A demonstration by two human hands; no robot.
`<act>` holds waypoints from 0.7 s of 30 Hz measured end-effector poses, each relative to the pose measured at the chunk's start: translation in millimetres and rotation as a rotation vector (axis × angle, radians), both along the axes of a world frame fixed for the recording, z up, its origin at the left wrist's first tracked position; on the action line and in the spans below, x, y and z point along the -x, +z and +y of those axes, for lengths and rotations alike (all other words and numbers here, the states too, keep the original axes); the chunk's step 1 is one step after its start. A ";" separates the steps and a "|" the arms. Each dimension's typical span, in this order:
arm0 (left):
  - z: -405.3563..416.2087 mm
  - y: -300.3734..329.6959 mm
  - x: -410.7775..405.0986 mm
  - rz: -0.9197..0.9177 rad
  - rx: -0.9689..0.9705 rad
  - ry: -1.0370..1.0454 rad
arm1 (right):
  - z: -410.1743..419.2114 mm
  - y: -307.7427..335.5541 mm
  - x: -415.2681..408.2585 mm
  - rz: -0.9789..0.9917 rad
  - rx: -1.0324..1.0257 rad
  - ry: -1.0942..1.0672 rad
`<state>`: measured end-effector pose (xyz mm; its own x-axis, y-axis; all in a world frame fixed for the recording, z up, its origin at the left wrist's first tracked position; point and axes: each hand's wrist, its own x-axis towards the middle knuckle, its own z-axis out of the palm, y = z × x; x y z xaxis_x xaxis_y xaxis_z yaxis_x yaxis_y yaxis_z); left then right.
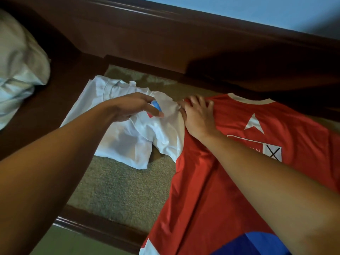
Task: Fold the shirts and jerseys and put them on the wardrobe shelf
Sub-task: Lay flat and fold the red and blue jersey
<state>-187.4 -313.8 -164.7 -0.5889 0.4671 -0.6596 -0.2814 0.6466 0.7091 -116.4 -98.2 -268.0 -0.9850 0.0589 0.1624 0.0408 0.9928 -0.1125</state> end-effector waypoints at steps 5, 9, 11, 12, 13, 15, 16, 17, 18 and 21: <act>-13.5 1.3 -7.2 -0.189 -0.205 0.083 | -5.7 -0.2 0.5 -0.091 -0.018 -0.033; -23.2 -2.9 -4.5 -0.178 -0.178 0.171 | -8.0 -0.5 -0.9 -0.093 -0.040 -0.041; -25.6 -4.5 -8.3 -0.064 -0.015 0.187 | -8.1 -0.9 -0.8 -0.108 -0.028 -0.041; -27.1 -6.9 -10.5 0.019 0.097 0.186 | -8.3 -0.7 -1.2 -0.115 -0.017 -0.039; -28.9 -10.1 -12.4 0.094 0.194 0.199 | -9.3 -0.2 -1.9 -0.122 -0.005 -0.039; -33.5 -17.3 -15.5 0.152 0.242 0.275 | -15.1 4.0 -7.4 -0.113 0.020 -0.048; -34.7 -21.0 -16.7 0.164 0.217 0.319 | -19.8 6.8 -12.6 -0.084 0.029 -0.043; -34.8 -24.8 -18.1 0.189 0.196 0.354 | -25.8 8.8 -19.7 -0.038 0.033 -0.025; -34.6 -27.9 -19.8 0.237 0.193 0.389 | -32.8 9.7 -28.1 0.004 0.031 0.008; -35.3 -35.9 -26.4 0.454 0.325 0.415 | -53.6 6.6 -49.7 -0.033 0.031 0.080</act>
